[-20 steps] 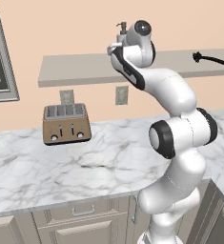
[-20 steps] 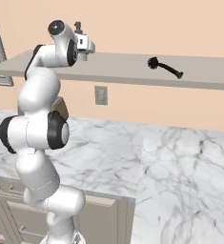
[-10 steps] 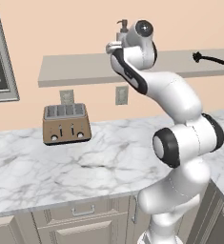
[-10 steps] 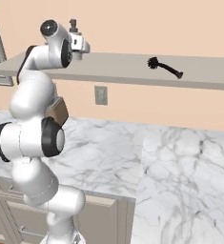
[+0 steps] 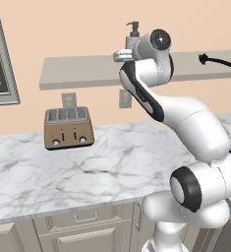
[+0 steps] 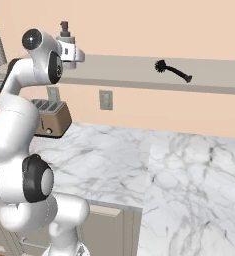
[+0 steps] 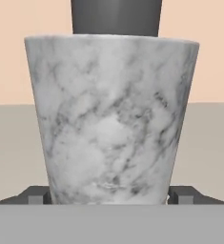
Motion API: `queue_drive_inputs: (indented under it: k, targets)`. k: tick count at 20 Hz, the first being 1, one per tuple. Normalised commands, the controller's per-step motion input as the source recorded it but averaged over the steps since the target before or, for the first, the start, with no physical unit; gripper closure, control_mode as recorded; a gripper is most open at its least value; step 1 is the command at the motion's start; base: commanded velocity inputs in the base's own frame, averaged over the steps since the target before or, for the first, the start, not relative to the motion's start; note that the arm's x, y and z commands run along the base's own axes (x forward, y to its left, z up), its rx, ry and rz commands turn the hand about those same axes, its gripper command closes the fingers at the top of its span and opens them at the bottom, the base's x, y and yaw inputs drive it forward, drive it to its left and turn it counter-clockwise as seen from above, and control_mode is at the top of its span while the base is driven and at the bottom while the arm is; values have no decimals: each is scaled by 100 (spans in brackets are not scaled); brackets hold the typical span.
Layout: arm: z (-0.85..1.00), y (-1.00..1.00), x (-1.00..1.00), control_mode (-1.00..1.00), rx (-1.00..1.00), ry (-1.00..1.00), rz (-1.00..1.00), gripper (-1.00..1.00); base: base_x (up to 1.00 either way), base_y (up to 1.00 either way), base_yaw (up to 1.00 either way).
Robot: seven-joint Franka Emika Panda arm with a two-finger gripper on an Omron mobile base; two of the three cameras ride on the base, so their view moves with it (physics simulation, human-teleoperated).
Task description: Locate and retrieve the soap dispenser and dish brush from the cabinet. Place them next to the sink.
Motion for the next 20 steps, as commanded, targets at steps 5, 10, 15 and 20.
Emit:
queue_drive_inputs:
  k: [5, 10, 15, 20]
  targets:
    - [7, 0, -100, -100, 0, -9, 2, 100, 0, 0, 0]
    - [0, -2, -100, -100, 0, -11, 4, 100, 0, 0, 0]
    - [0, -2, -100, -100, 0, -10, 5, 100, 0, 0, 0]
    - [-3, -10, -100, -100, 0, -9, 7, 100, 0, 0, 0]
